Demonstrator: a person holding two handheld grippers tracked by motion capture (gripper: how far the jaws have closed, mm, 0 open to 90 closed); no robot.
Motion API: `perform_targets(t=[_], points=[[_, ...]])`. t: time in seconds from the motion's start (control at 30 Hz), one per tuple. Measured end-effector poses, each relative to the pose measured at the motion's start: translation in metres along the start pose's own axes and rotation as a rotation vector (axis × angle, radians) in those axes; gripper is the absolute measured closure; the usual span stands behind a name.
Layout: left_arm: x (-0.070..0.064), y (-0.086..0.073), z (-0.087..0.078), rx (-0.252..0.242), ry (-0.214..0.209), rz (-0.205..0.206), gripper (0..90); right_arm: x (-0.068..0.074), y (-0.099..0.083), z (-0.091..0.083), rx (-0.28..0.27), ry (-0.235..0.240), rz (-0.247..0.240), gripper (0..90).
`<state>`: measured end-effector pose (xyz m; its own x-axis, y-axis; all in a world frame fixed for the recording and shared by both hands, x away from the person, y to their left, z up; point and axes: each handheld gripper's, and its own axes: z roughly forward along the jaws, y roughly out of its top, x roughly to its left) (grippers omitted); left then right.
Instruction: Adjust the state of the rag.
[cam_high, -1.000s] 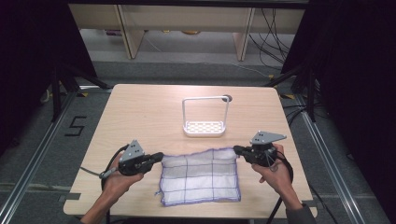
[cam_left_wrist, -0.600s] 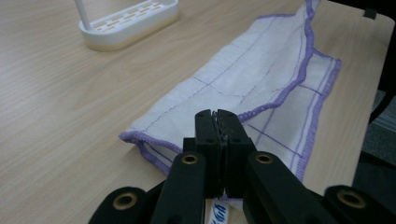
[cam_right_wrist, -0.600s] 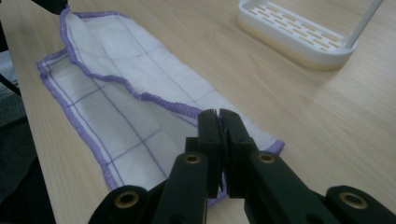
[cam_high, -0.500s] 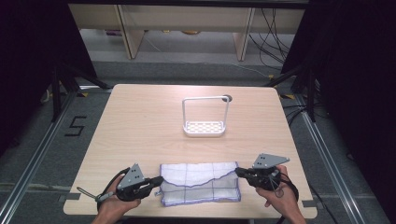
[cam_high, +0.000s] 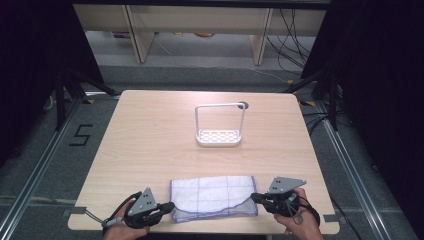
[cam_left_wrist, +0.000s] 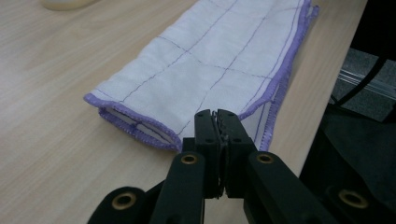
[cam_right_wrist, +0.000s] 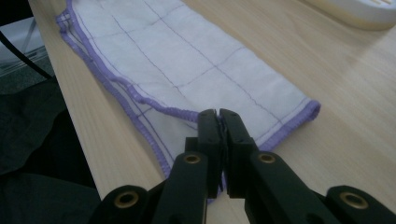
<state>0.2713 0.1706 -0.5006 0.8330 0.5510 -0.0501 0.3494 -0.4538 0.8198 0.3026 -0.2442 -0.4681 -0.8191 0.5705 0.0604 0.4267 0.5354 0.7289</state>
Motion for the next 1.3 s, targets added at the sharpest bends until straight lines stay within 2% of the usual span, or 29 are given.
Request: perform_targets(t=[0.03, 0.07, 0.17, 0.2, 0.23, 0.27, 0.33, 0.37, 0.4, 0.47, 0.5, 0.57, 0.6, 0.7, 0.73, 0.77, 0.83, 0.87, 0.9, 0.93, 0.97, 1.03, 1.1, 1.13, 1.17, 1.2, 1.23, 1.27, 1.3], points=[[-0.002, -0.001, 0.000, 0.001, -0.004, -0.008, 86.8, 0.000, -0.002, 0.000, 0.001, 0.001, -0.005, 87.8], [-0.002, -0.002, 0.000, 0.023, -0.018, 0.008, 86.6, -0.001, -0.004, 0.000, 0.009, 0.001, -0.004, 87.6], [-0.005, -0.007, 0.003, 0.048, -0.040, 0.009, 82.7, 0.002, -0.010, 0.003, 0.042, 0.016, 0.000, 84.5], [-0.005, -0.008, 0.004, 0.049, -0.043, -0.002, 79.2, 0.002, -0.011, 0.004, 0.053, 0.018, -0.002, 81.3], [-0.005, -0.008, 0.003, 0.046, -0.049, -0.028, 71.7, 0.002, -0.012, 0.004, 0.053, 0.023, -0.002, 75.3], [-0.004, -0.007, 0.002, 0.026, -0.032, -0.047, 64.2, 0.002, -0.012, 0.003, 0.045, 0.020, 0.014, 67.7], [0.001, -0.003, -0.003, -0.029, -0.034, -0.097, 59.0, 0.000, -0.009, -0.003, 0.008, -0.001, 0.045, 61.1], [0.004, 0.000, -0.006, -0.045, -0.013, -0.124, 55.9, -0.002, -0.008, -0.007, -0.017, -0.025, 0.062, 57.2], [0.008, 0.003, -0.007, -0.080, -0.003, -0.144, 52.4, -0.003, -0.006, -0.010, -0.037, -0.038, 0.099, 53.8], [0.017, 0.010, -0.009, -0.093, 0.023, -0.159, 49.5, -0.006, -0.003, -0.013, -0.067, -0.056, 0.145, 52.2], [0.022, 0.014, -0.008, -0.101, 0.039, -0.154, 49.2, -0.006, -0.002, -0.012, -0.060, -0.062, 0.165, 51.5], [0.032, 0.020, -0.004, -0.091, 0.064, -0.160, 47.1, -0.004, -0.002, -0.006, -0.021, -0.095, 0.199, 49.5], [0.037, 0.024, -0.002, -0.066, 0.074, -0.162, 45.5, -0.005, -0.002, -0.003, 0.008, -0.105, 0.175, 49.2], [0.050, 0.029, 0.012, -0.037, 0.088, -0.171, 43.5, -0.003, -0.005, 0.007, 0.061, -0.123, 0.159, 46.3], [0.055, 0.029, 0.017, -0.019, 0.090, -0.167, 42.4, 0.000, -0.005, 0.009, 0.084, -0.129, 0.194, 45.4], [0.058, 0.029, 0.022, -0.023, 0.093, -0.186, 41.6, -0.001, -0.006, 0.010, 0.084, -0.134, 0.167, 45.2], [0.064, 0.030, 0.027, 0.005, 0.101, -0.190, 41.4, -0.001, -0.007, 0.011, 0.082, -0.104, 0.180, 45.4], [0.065, 0.031, 0.029, 0.010, 0.099, -0.195, 41.6, 0.001, -0.006, 0.009, 0.100, -0.110, 0.206, 45.2], [0.066, 0.031, 0.031, 0.004, 0.098, -0.198, 41.8, 0.001, -0.008, 0.011, 0.079, -0.123, 0.185, 45.1], [0.068, 0.032, 0.031, 0.028, 0.091, -0.180, 41.8, 0.002, -0.008, 0.010, 0.093, -0.127, 0.191, 45.1], [0.069, 0.033, 0.034, 0.021, 0.091, -0.191, 41.8, 0.002, -0.008, 0.010, 0.104, -0.126, 0.188, 44.9], [0.073, 0.034, 0.038, 0.040, 0.098, -0.181, 42.0, 0.005, -0.010, 0.013, 0.113, -0.141, 0.210, 44.6], [0.074, 0.032, 0.042, 0.067, 0.098, -0.188, 42.5, 0.005, -0.012, 0.018, 0.148, -0.155, 0.177, 44.4], [0.073, 0.030, 0.043, 0.076, 0.089, -0.176, 43.2, 0.007, -0.012, 0.019, 0.172, -0.161, 0.166, 44.7], [0.072, 0.029, 0.044, 0.090, 0.093, -0.169, 43.8, 0.009, -0.013, 0.023, 0.183, -0.171, 0.178, 44.9], [0.071, 0.027, 0.045, 0.093, 0.095, -0.170, 44.3, 0.010, -0.014, 0.024, 0.215, -0.175, 0.162, 44.7], [0.070, 0.025, 0.045, 0.107, 0.099, -0.157, 44.6, 0.009, -0.014, 0.025, 0.219, -0.169, 0.157, 45.1], [0.069, 0.024, 0.047, 0.100, 0.105, -0.163, 44.6, 0.008, -0.015, 0.026, 0.203, -0.177, 0.157, 44.8], [0.069, 0.023, 0.047, 0.122, 0.116, -0.144, 44.5, 0.008, -0.016, 0.027, 0.196, -0.173, 0.169, 44.8]])
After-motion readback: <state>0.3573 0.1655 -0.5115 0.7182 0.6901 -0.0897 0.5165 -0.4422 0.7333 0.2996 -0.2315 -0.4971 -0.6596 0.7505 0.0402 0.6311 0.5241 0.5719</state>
